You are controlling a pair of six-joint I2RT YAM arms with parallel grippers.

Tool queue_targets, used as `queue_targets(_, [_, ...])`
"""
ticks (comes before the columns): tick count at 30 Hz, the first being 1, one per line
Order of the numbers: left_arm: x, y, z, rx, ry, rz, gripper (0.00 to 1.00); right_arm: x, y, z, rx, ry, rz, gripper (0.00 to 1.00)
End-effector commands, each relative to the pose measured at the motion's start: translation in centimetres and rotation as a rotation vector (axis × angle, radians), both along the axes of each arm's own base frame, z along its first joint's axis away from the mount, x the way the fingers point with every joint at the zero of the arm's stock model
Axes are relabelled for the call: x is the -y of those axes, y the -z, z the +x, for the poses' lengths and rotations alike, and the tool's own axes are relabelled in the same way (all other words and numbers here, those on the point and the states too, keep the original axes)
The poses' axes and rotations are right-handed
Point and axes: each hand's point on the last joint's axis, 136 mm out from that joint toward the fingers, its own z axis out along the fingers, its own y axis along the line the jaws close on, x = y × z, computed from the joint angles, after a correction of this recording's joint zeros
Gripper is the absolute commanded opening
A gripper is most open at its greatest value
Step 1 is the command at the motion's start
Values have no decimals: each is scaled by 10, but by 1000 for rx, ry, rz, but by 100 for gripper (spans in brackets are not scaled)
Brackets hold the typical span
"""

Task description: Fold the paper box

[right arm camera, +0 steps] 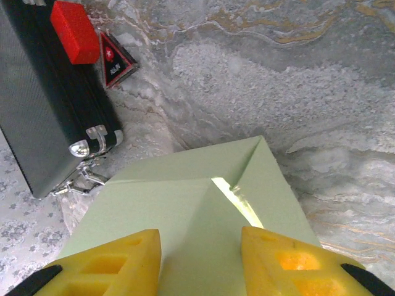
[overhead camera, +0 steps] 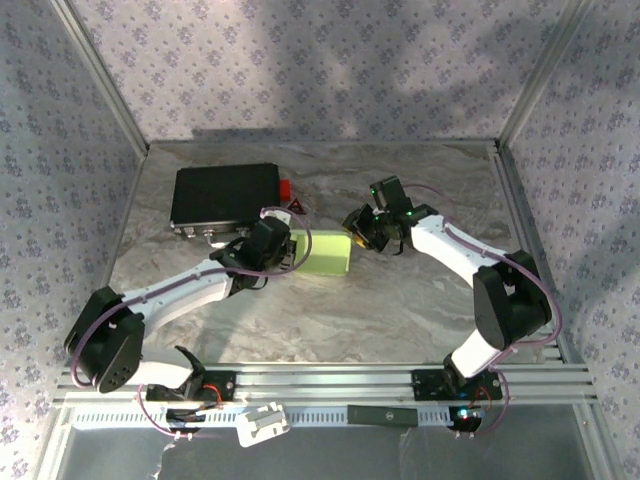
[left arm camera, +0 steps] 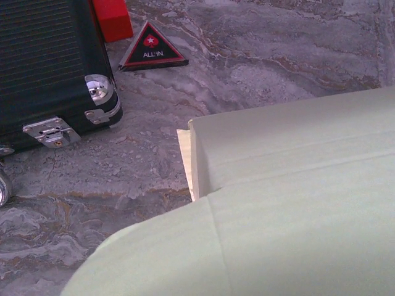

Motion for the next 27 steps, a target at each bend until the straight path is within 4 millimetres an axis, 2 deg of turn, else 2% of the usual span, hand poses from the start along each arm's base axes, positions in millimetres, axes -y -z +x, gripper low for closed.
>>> queue_targets(1, [6, -17, 9, 29, -38, -39, 3, -9, -9, -3, 9, -22, 23, 40])
queue_targets(12, [14, -11, 15, 33, -70, -118, 3, -17, -2, 3, 6, -11, 55, 38])
queue_targets(20, [17, -16, 21, 58, -105, -178, 3, -15, 15, 5, -13, -21, 30, 32])
queue_targets(27, [18, 1, 22, 60, -110, -192, 3, -12, 24, 8, 3, -11, 38, 31])
